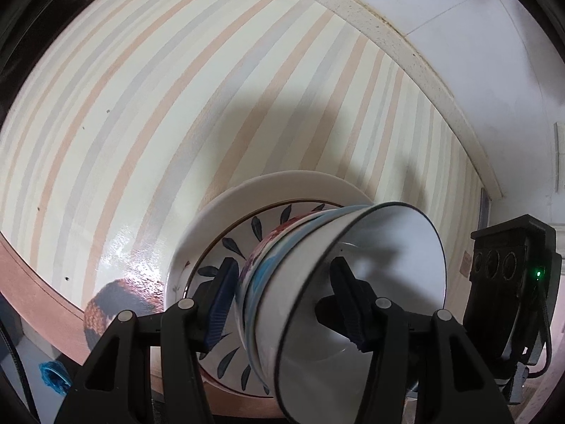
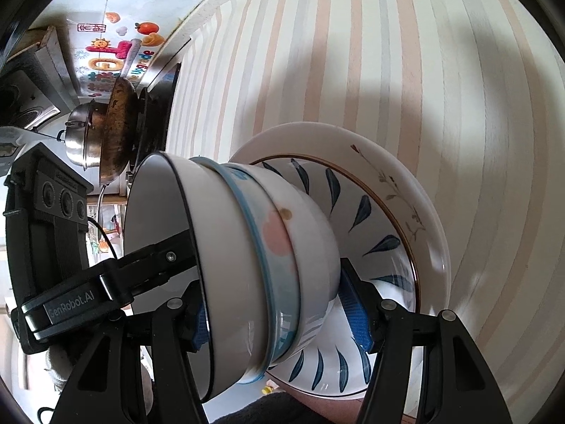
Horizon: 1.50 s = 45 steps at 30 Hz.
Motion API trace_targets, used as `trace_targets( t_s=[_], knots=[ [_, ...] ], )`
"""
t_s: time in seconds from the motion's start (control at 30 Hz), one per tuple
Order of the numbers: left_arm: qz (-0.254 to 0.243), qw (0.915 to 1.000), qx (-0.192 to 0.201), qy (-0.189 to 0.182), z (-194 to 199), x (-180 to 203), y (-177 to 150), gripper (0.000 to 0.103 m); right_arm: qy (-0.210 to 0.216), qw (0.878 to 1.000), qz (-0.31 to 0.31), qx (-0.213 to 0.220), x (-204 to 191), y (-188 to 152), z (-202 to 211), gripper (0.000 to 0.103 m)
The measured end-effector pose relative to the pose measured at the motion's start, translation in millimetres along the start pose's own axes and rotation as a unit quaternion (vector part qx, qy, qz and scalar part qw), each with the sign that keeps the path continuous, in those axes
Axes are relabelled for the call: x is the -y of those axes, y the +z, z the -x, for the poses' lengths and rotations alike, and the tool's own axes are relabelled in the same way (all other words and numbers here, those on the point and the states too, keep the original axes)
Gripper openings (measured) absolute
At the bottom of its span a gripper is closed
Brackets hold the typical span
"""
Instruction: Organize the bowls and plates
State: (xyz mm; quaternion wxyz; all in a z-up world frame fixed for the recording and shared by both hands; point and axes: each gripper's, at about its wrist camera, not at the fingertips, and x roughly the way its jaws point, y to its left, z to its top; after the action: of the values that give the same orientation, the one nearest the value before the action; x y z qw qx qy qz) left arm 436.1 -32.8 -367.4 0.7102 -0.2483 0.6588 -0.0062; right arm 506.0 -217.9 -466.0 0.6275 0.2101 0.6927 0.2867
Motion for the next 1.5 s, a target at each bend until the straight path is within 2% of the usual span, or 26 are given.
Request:
trace_targets(
  t_s=[0.17,0.33,0.47,0.77,0.83,0.9,0.97,1.1,1.27,1.5],
  knots=[
    [-0.022,0.9993,0.011,0.03,4.9,7.7,-1.5,0.051,-0.016,1.0,0.004,0.002,-3.8,-0.9,1.6,0.065],
    [-0.033,0.9982,0.022,0.045,11.2,9.3,-4.4,0.051,-0.061,0.997,0.041,0.024,-17.3,-1.9,15.1,0.065],
    [-0.056,0.994,0.045,0.082,22.3,14.7,-12.0,0.051,-0.088,0.994,0.053,0.037,-23.8,-6.2,25.4,0.065],
    [-0.102,0.9845,0.083,0.116,53.8,23.1,-39.5,0.053,-0.126,0.986,0.071,0.079,-42.4,-28.5,65.2,0.066],
    [-0.118,0.9804,0.096,0.125,63.0,24.4,-47.8,0.053,-0.141,0.982,0.078,0.097,-50.4,-36.0,76.6,0.073],
    [-0.131,0.9769,0.109,0.129,73.0,25.8,-55.2,0.061,-0.167,0.975,0.087,0.122,-60.4,-48.4,90.7,0.086],
    [-0.141,0.9737,0.125,0.127,85.3,25.9,-61.3,0.084,-0.183,0.97,0.084,0.139,-68.4,-59.5,101.9,0.089],
    [-0.164,0.964,0.167,0.126,113.4,22.9,-74.8,0.095,-0.214,0.957,0.069,0.186,-87.7,-91.6,123.9,0.092],
    [-0.203,0.9465,0.217,0.125,155.4,14.8,-100.1,0.098,-0.239,0.937,0.046,0.25,-118.2,-137.8,145.8,0.095],
    [-0.234,0.9296,0.262,0.111,213.5,1.9,-144.6,0.098,-0.26,0.902,0.042,0.341,-176.1,-218.7,175.6,0.097]
  ],
)
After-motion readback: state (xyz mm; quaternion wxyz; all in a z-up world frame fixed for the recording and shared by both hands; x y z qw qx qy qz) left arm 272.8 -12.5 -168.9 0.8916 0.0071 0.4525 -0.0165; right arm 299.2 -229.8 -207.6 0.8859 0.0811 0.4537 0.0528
